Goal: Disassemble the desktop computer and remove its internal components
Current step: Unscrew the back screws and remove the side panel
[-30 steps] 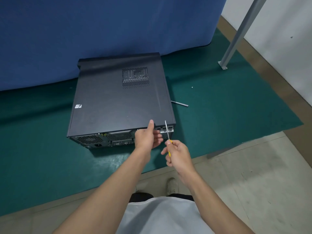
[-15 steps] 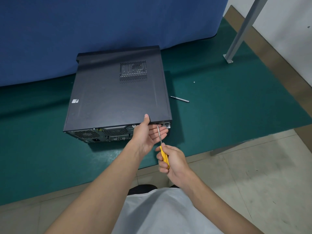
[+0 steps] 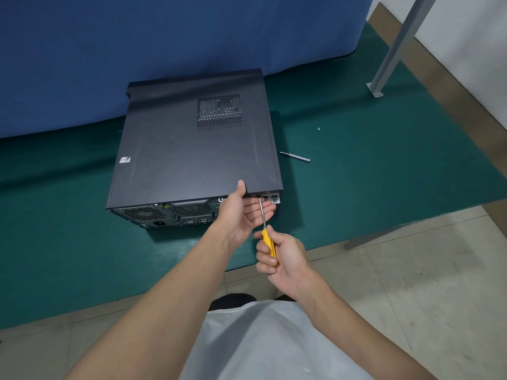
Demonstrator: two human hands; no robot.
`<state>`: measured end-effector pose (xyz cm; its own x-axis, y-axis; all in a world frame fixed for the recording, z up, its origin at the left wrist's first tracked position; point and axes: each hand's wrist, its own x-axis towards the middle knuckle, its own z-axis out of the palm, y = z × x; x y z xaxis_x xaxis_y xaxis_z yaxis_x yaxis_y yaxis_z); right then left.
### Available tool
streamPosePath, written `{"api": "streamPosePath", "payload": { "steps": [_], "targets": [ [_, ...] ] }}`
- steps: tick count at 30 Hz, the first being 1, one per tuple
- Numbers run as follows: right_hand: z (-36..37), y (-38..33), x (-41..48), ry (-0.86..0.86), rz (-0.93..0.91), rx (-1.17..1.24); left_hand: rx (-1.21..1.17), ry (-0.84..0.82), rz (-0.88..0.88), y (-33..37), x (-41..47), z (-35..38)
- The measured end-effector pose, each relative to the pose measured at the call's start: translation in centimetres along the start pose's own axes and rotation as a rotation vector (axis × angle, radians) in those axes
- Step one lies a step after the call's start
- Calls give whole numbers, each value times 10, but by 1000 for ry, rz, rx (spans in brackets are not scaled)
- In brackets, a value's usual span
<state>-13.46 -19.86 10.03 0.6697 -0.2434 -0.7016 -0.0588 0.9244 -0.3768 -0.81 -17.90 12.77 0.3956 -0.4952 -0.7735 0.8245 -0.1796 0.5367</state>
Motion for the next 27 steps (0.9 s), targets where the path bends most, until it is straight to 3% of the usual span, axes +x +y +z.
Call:
{"api": "streamPosePath", "payload": {
  "steps": [8,27],
  "targets": [
    [-5,-2,2,-163,112,275,-2,-5,-11,3,-3,1],
    [-7,3,10,-307,168,419,15,-7,-5,5,-4,-1]
  ]
}}
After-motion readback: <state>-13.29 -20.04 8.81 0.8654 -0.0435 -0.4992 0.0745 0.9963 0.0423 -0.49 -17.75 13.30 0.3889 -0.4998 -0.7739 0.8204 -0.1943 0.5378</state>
